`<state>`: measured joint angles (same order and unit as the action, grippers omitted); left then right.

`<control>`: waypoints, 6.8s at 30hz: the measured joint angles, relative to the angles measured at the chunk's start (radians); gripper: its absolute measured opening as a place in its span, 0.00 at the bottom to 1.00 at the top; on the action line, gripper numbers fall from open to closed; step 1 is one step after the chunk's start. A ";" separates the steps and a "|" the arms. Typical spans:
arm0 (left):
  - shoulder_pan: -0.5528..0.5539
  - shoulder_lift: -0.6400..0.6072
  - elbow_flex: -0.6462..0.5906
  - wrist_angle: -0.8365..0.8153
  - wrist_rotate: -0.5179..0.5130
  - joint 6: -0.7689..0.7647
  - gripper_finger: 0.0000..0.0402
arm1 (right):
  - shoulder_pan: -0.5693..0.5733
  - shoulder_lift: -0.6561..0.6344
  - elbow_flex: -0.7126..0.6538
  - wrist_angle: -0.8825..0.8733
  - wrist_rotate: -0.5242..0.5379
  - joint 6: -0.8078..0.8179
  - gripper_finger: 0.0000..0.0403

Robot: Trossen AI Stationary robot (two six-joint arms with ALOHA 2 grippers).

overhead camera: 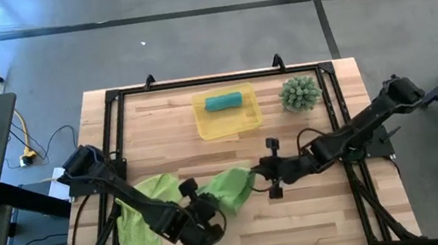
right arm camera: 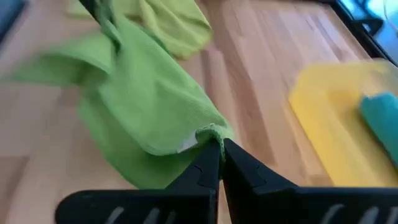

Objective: Roll microfiber towels into tight, uniform cylinder then place into a basket
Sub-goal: Fold the green microfiber cloth

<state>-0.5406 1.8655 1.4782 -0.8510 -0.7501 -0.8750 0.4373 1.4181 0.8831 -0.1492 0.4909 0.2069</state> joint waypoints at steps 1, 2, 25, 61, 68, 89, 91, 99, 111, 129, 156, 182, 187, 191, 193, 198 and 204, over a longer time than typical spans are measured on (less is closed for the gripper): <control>-0.006 0.000 -0.019 0.025 -0.008 -0.031 0.00 | 0.006 0.000 -0.031 0.064 -0.004 -0.006 0.00; -0.011 0.000 -0.041 0.056 -0.015 -0.059 0.00 | 0.011 0.000 -0.061 0.120 -0.007 -0.007 0.00; 0.003 0.000 -0.394 0.738 0.155 -0.271 0.17 | 0.054 0.000 -0.293 0.368 -0.038 0.107 0.00; 0.088 0.000 -0.393 0.774 0.470 0.311 0.14 | 0.054 0.000 -0.293 0.368 -0.032 0.109 0.00; 0.078 -0.012 -0.391 0.780 0.412 0.174 0.02 | 0.054 0.000 -0.293 0.378 -0.022 0.029 0.00; -0.052 -0.436 -0.380 0.495 -0.323 0.224 0.00 | 0.052 -0.109 0.163 -0.415 0.383 -0.244 0.00; -0.051 -0.450 -0.382 0.475 -0.396 0.231 0.00 | 0.052 -0.137 0.209 -0.501 0.412 -0.225 0.00; 0.023 -0.462 -0.382 0.486 -0.604 0.382 0.00 | 0.018 -0.271 0.257 -0.639 0.438 -0.413 0.00; 0.275 -0.557 -0.382 0.781 -0.545 0.804 0.00 | -0.131 -0.390 0.257 -0.425 0.591 -0.820 0.00; 0.071 -0.428 -0.398 0.713 -0.008 0.455 0.00 | 0.015 -0.376 0.030 -0.395 -0.028 -0.081 0.00; -0.062 -0.081 -0.399 0.848 0.078 -0.029 0.00 | 0.200 -0.178 -0.456 0.380 -0.343 0.237 0.00; -0.061 -0.390 -0.395 0.690 -0.718 0.549 0.00 | 0.070 -0.367 -0.084 0.323 0.428 -0.792 0.00; -0.015 -0.514 -0.395 0.690 -0.819 0.707 0.00 | -0.040 -0.393 0.071 0.211 0.491 -0.869 0.00; 0.035 -0.599 -0.393 0.699 -0.798 0.720 0.00 | -0.106 -0.391 0.187 0.118 0.480 -0.858 0.00; 0.051 -0.627 -0.393 0.700 -0.689 0.633 0.00 | -0.116 -0.393 0.240 0.046 0.420 -0.725 0.00; 0.054 -0.648 -0.394 0.732 -0.308 0.649 0.00 | -0.119 -0.387 0.312 -0.218 -0.069 -0.488 0.00; 0.058 -0.641 -0.393 0.820 -0.629 0.698 0.00 | -0.141 -0.358 0.315 -0.255 0.351 -0.363 0.00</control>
<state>-0.4824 1.2249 1.0851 -0.0305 -1.3793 -0.1772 0.2967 1.0601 1.1980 -0.4044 0.8420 -0.1561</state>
